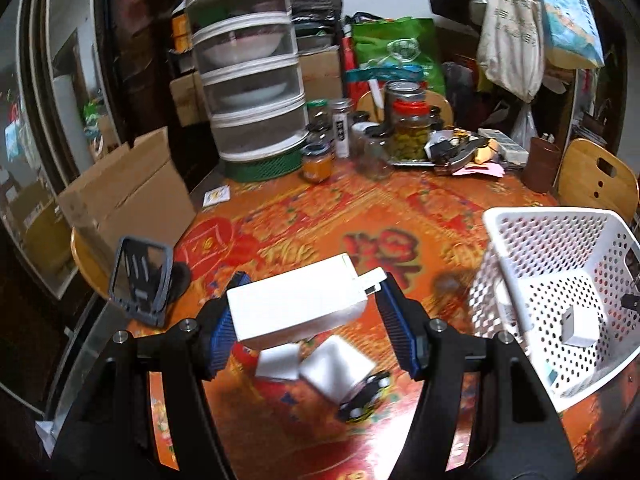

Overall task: Organize rigid objects
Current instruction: 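Carry the rectangular charger into the basket and open the left tool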

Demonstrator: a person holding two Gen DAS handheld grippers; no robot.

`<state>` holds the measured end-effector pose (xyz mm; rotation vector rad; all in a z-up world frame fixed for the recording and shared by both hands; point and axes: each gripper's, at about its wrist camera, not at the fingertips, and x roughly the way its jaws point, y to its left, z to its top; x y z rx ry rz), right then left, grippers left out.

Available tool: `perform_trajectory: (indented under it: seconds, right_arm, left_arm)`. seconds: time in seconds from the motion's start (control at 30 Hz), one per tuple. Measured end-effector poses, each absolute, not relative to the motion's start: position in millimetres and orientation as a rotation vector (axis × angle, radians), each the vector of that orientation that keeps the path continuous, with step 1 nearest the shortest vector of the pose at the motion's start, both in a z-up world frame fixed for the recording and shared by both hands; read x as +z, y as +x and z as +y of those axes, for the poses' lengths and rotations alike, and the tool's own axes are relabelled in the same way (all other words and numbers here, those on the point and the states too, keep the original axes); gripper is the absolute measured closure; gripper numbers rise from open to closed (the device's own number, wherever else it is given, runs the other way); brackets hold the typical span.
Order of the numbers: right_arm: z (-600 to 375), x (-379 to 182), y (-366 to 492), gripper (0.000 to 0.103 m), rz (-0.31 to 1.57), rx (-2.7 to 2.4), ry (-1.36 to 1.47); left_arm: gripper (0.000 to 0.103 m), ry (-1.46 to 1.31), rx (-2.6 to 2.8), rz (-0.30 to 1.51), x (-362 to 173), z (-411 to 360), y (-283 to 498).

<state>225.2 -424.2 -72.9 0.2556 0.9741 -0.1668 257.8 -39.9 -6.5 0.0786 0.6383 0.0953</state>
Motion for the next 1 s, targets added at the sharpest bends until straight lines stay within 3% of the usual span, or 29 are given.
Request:
perform_trajectory:
  seconds: [0.43,1.0]
  right_arm:
    - [-422,-73,226,0.084,0.973,-0.163,0.257]
    - [-421,-72,227,0.084,0.972,-0.163,0.259]
  left_arm:
    - [0.041,0.198,-0.038,0.634,23,-157,271]
    - [0.041,0.355,-0.173,0.782,-42,-290,287]
